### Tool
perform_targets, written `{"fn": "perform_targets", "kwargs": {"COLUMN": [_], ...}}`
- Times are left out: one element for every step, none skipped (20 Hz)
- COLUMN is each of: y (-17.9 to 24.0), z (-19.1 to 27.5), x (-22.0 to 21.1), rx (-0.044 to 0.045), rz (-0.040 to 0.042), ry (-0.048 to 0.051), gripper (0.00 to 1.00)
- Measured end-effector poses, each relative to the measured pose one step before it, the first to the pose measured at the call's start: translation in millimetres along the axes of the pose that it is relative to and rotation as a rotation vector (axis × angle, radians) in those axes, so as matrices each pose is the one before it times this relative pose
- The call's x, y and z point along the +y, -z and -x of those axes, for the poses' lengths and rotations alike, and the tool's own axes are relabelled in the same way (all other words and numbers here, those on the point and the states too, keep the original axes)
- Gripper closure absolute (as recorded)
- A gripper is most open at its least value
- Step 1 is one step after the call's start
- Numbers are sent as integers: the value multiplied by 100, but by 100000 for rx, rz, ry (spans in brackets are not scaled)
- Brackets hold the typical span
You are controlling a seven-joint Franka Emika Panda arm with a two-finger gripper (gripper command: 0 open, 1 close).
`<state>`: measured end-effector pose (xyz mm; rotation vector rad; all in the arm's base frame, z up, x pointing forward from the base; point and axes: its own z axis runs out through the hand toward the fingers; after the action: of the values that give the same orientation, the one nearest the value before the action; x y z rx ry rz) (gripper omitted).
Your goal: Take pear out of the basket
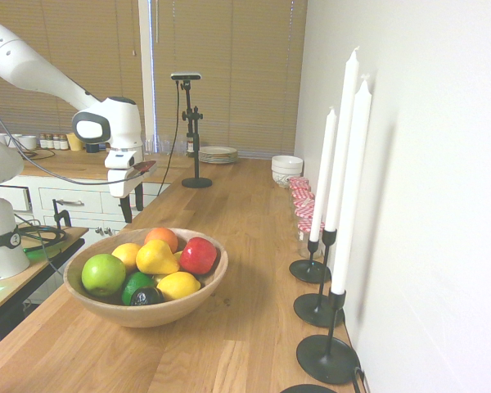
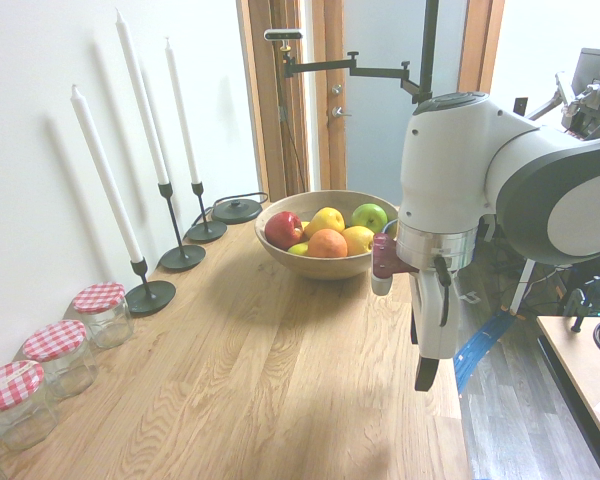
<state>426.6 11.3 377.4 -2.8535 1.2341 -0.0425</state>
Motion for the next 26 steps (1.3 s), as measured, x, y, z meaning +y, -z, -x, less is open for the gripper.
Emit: {"fn": "perform_targets", "kwargs": {"y": [-34,5,32,161,301,456,592,742,856,977,1033,1024,937,849,717,616,509,450,376,269,103,-31,-145,-258,-370,-355], "z": [-7,-13,-28,-101,-217,-427,-663,-923,-1205,-1476,-1569,-1650,-1701,-1765,-1628,-1609,-1594,-1521,-1411,-1439,-1425,-1394,-1324,-1293,-1174,-1141], "x": [-3,0,-9,-60,-75,-20,105,259,448,648,701,764,789,781,636,599,573,540,464,444,414,316,203,135,73,19], "rx": [-15,331,481,705,664,810,806,666,856,872,791,777,707,539,404,234,89,-48,-106,-39,-454,-478,-477,-809,-1312,-1112], "rz": [61,206,285,151,-166,-384,-205,-310,-279,-325,-618,-562,-612,-684,-540,-526,-504,-416,-253,-216,-16,143,117,-109,-53,181], "ry": [-60,-451,-164,-207,-195,-331,-740,-1498,-2015,-2607,-2555,-2558,-2350,-2160,-1666,-1602,-1446,-1356,-1203,-1393,-1376,-1136,-1317,-985,-707,-871], "gripper": [0,0,0,0,0,0,0,0,0,0,0,0,0,0,0,0,0,0,0,0,0,0,0,0,0,0]}}
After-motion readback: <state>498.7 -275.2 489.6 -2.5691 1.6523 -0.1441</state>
